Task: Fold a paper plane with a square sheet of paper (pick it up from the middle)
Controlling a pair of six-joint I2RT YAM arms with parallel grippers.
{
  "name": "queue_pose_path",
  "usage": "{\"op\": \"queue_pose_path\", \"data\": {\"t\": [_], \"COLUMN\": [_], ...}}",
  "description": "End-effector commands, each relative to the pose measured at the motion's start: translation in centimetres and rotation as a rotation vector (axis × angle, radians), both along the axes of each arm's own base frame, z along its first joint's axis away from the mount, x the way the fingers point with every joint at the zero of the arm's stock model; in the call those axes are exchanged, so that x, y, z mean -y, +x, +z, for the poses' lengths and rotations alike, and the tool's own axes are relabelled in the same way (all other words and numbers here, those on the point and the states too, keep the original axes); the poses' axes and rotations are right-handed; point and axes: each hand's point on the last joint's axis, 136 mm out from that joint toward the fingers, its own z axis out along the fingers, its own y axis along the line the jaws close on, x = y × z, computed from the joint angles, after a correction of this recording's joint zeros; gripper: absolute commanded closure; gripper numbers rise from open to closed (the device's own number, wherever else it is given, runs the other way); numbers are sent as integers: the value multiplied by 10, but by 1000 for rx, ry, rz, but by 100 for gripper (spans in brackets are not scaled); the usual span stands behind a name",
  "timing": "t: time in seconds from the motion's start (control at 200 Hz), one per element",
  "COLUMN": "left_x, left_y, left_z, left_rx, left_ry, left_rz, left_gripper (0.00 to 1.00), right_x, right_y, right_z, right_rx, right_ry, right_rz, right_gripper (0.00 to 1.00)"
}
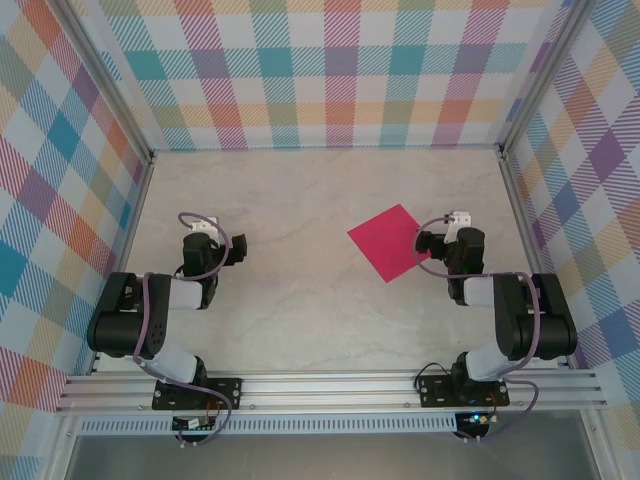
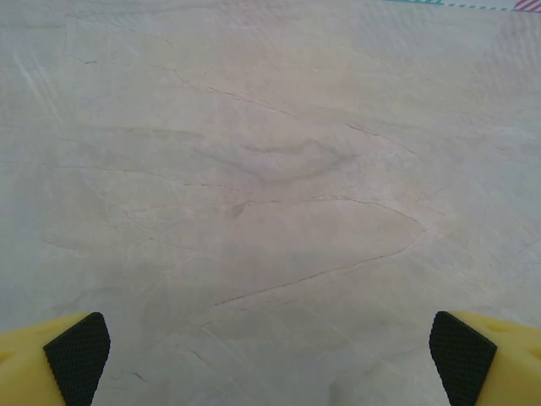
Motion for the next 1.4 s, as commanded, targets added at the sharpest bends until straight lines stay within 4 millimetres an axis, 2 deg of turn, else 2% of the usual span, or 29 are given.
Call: {"op": "queue_pose_path", "data": {"t": [0.0, 0.84, 0.905, 1.02, 1.1, 1.19, 1.28, 1.395], "left_x": [3, 2, -1, -8, -14, -17, -12, -6], "left_y": [6, 6, 5, 2, -1, -6, -11, -20], "left_z": [8, 10, 18, 39, 54, 69, 84, 96], "left_rx": [28, 31, 30, 9, 5, -4, -30, -81], "left_ry": [13, 12, 10, 8, -8, -68, -125, -191], "left_rz": [-13, -9, 9, 55, 106, 149, 152, 150], "left_gripper": [0, 0, 0, 0, 0, 0, 0, 0], "right_x": [-2, -5, -5, 9, 16, 20, 10, -22], "right_y": [4, 5, 5, 2, -3, -13, -21, -23], "right_z": [8, 8, 12, 24, 39, 40, 35, 26], "right_rx": [31, 24, 15, -98, -181, -326, -447, -552], "right_ry": [-2, -3, -2, 12, 80, 174, 229, 329], "right_rz": [17, 40, 37, -64, -151, -252, -259, -161], "right_gripper": [0, 0, 0, 0, 0, 0, 0, 0]}}
